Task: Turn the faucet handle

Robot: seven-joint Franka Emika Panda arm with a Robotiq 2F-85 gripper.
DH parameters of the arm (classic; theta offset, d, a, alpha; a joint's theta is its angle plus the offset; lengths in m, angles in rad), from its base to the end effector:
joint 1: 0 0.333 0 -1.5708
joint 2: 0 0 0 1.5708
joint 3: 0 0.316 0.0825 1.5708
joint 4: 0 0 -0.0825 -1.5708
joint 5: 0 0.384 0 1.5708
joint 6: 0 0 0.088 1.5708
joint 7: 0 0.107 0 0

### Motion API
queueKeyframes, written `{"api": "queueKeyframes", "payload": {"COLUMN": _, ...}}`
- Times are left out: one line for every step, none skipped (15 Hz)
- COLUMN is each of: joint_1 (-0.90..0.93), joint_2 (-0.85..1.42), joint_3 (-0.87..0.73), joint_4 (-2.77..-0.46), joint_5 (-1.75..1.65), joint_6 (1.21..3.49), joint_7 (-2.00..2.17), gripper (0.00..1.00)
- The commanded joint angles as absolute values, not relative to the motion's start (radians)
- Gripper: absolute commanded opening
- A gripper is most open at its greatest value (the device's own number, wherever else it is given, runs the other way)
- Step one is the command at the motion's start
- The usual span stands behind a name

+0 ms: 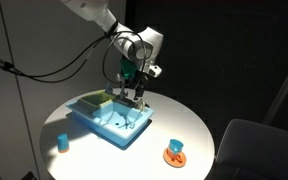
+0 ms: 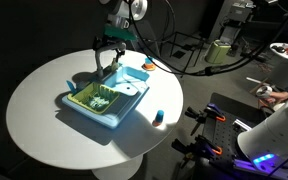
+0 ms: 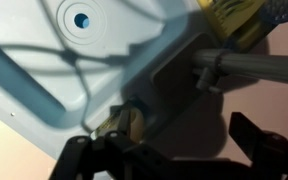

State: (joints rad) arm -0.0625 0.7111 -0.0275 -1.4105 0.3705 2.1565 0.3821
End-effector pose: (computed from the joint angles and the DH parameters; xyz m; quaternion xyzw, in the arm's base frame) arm 0.7309 -0.0472 0.2863 -0.9347 0.3232 0.0039 0.1475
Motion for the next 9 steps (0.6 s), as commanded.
{"api": "queueKeyframes", "payload": {"joint_1": -0.068, "joint_2": 0.735, "joint_3": -0.015, "joint_4": -1.355, "joint_5": 0.379, "joint_6": 2.119, "joint_7": 0.404, "gripper": 1.0}}
{"api": "queueKeyframes", "payload": {"joint_1": -0.067, "joint_2": 0.737, "joint_3": -0.014, "joint_4": -1.354, "joint_5": 0.379, "joint_6": 2.119, "joint_7": 0.405, "gripper": 1.0}}
{"api": "queueKeyframes", "payload": {"joint_1": -0.065, "joint_2": 0.739, "joint_3": -0.012, "joint_4": -1.351, "joint_5": 0.38, "joint_6": 2.118, "joint_7": 0.405, "gripper": 1.0}}
{"api": "queueKeyframes", "payload": {"joint_1": -0.064, "joint_2": 0.741, "joint_3": -0.01, "joint_4": -1.349, "joint_5": 0.38, "joint_6": 2.117, "joint_7": 0.406, "gripper": 1.0}}
{"api": "queueKeyframes", "payload": {"joint_1": -0.064, "joint_2": 0.742, "joint_3": -0.008, "joint_4": -1.348, "joint_5": 0.381, "joint_6": 2.115, "joint_7": 0.407, "gripper": 1.0}}
{"api": "queueKeyframes", "payload": {"joint_1": -0.063, "joint_2": 0.742, "joint_3": -0.005, "joint_4": -1.348, "joint_5": 0.383, "joint_6": 2.114, "joint_7": 0.407, "gripper": 1.0}}
{"api": "queueKeyframes", "payload": {"joint_1": -0.063, "joint_2": 0.742, "joint_3": -0.002, "joint_4": -1.349, "joint_5": 0.387, "joint_6": 2.112, "joint_7": 0.408, "gripper": 1.0}}
{"api": "queueKeyframes", "payload": {"joint_1": -0.061, "joint_2": 0.741, "joint_3": 0.0, "joint_4": -1.35, "joint_5": 0.388, "joint_6": 2.111, "joint_7": 0.41, "gripper": 1.0}}
{"api": "queueKeyframes", "payload": {"joint_1": -0.061, "joint_2": 0.74, "joint_3": 0.003, "joint_4": -1.351, "joint_5": 0.389, "joint_6": 2.11, "joint_7": 0.411, "gripper": 1.0}}
